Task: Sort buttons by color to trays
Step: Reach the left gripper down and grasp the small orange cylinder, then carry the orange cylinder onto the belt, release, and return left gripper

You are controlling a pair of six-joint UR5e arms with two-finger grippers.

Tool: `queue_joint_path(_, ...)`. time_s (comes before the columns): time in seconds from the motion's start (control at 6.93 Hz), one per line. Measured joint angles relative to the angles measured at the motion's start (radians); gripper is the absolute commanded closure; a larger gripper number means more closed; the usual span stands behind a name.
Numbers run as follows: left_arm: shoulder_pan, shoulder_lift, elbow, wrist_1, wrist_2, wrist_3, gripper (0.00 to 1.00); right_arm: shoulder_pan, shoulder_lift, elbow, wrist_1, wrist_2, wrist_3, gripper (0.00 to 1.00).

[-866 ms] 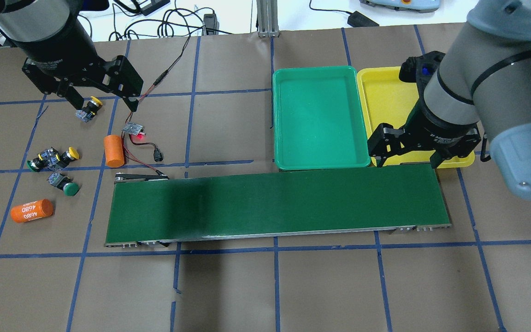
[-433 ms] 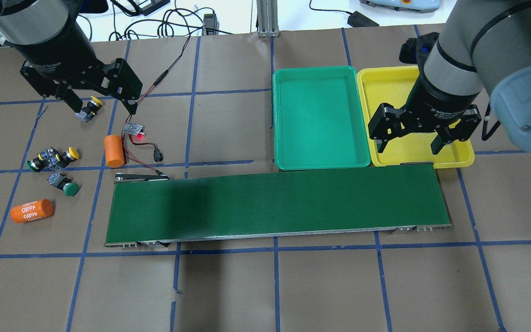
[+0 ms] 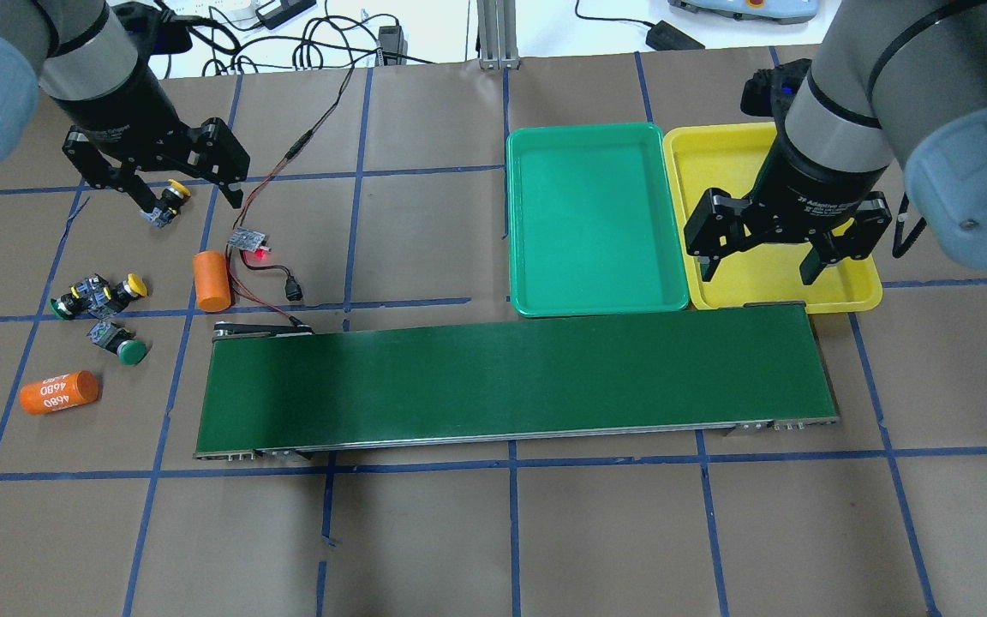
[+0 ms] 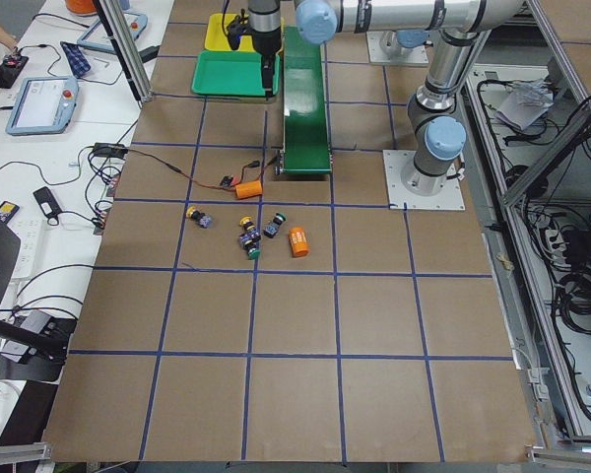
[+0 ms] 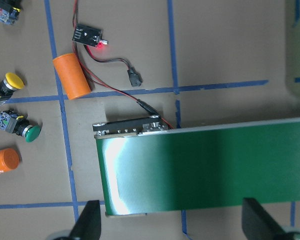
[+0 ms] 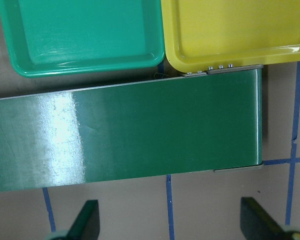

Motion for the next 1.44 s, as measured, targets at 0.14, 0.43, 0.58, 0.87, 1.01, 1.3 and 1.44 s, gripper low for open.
queue_joint_path(0.14, 0.060, -0.094, -0.021, 0.107, 0.000, 0.028, 0.00, 0.000, -0.001, 0.002, 0.000, -0.001, 0.002, 0.00)
queue_joint_path(0.43, 0.111, -0.238, -0.071, 0.269, 0.004, 0.057, 0.00, 0.001, -0.001, 0.008, 0.002, -0.001, 0.004, 0.00)
queue_joint_path(0.58, 0.127, -0.287, -0.097, 0.322, 0.006, 0.059, 0.00, 0.002, -0.002, 0.013, 0.003, -0.001, 0.005, 0.00)
queue_joint_path(0.87, 0.165, -0.348, -0.150, 0.419, 0.005, 0.059, 0.99, 0.003, -0.005, 0.020, 0.003, 0.000, 0.005, 0.00)
queue_joint_path(1.01, 0.172, -0.360, -0.169, 0.441, 0.003, 0.059, 1.00, 0.003, -0.006, 0.021, 0.005, 0.000, 0.006, 0.00)
queue_joint_path(1.3, 0.170, -0.336, -0.181, 0.423, 0.004, 0.047, 1.00, 0.005, -0.008, 0.023, 0.005, 0.000, 0.007, 0.00)
queue_joint_path(1.44, 0.169, -0.312, -0.174, 0.382, 0.003, -0.020, 1.00, 0.006, -0.009, 0.024, 0.004, 0.000, 0.007, 0.00)
